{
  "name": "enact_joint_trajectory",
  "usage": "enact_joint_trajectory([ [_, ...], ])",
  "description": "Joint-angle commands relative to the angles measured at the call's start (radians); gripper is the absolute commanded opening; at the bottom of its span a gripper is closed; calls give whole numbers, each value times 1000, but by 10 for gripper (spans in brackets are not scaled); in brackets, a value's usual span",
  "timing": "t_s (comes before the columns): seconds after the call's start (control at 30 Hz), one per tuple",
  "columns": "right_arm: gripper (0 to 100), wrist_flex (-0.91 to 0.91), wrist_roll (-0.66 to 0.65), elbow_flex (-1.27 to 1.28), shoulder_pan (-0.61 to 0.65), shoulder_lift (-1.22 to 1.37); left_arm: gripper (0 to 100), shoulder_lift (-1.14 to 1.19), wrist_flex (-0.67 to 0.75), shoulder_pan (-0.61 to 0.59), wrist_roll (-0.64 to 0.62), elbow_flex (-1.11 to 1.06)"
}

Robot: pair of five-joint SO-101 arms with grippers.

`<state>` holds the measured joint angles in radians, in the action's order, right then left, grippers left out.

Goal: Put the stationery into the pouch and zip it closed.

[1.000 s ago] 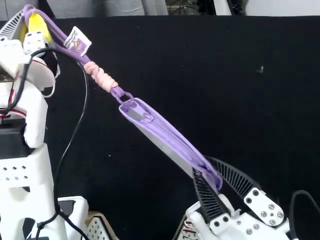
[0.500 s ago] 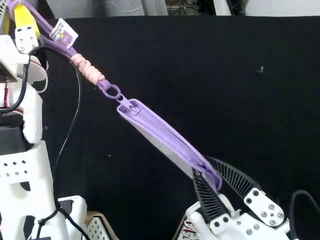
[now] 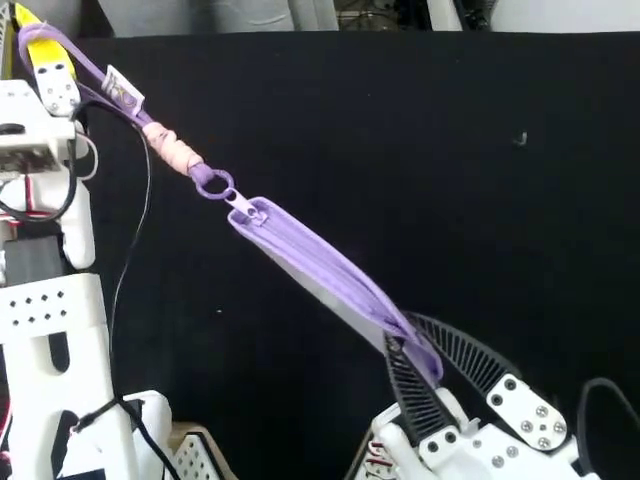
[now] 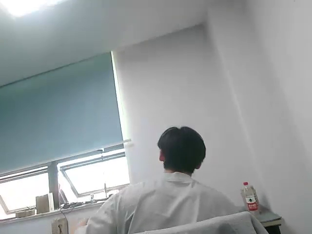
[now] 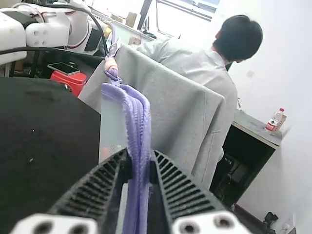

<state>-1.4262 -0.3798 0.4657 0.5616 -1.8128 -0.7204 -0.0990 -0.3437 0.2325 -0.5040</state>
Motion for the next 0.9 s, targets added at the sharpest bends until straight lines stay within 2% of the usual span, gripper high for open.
enact_joint_trajectory([
  [0.0,11,37,6,-21,-12,-114,30,-9,48,-35,20,-4],
  [0.33,11,69,0,30,-17,-111,30,-9,32,-35,15,-15],
  [0.43,11,133,-2,127,-17,-111,30,-11,-91,-19,14,38],
  [0.63,11,358,-41,366,-17,-110,30,2,-520,12,-12,232],
  [0.87,11,813,-38,691,-12,-108,30,2,-767,88,-97,289],
])
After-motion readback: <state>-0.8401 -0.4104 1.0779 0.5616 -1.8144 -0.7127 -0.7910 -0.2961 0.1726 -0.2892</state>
